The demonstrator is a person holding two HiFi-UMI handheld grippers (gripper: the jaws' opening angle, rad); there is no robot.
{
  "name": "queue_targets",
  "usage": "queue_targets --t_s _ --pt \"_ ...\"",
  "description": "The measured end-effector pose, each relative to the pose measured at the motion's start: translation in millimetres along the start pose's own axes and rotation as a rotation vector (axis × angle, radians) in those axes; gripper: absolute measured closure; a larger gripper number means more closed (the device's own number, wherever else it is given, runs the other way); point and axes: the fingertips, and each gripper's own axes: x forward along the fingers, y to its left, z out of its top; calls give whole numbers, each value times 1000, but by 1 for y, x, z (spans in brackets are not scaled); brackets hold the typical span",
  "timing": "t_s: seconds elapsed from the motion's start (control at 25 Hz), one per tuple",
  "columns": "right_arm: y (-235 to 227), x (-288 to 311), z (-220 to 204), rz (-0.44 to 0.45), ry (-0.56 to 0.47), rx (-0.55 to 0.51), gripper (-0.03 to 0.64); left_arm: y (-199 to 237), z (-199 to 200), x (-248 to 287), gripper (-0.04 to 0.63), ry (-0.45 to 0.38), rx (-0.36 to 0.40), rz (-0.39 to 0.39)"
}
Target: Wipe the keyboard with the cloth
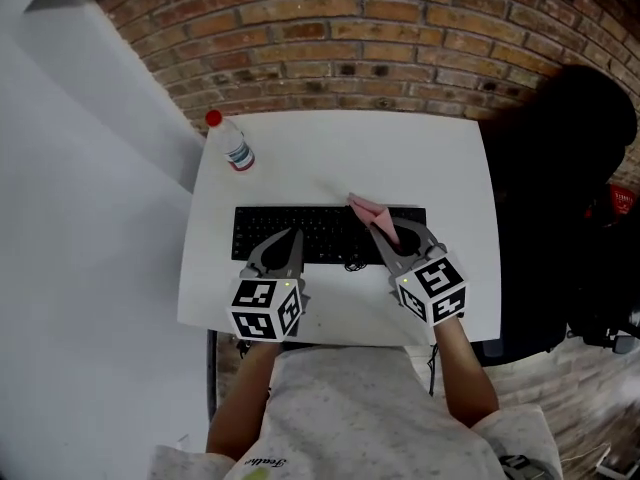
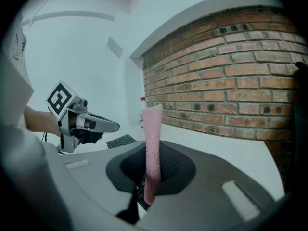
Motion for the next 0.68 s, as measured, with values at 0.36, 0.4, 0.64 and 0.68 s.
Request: queue_targets --t_s 0.36,0.4,0.64,0.68 --pt "-5 -5 -11 -19 4 18 597 -8 -12 6 598 32 5 -14" --pt "-5 -6 -12 -18 4 18 597 -9 -13 7 598 34 3 -14" --pt "-4 -8 -15 -14 4 25 597 -12 -17 8 598 38 -3 -17" --pt "-3 -8 -15 -13 4 26 597 -13 -18 8 598 39 -4 -17"
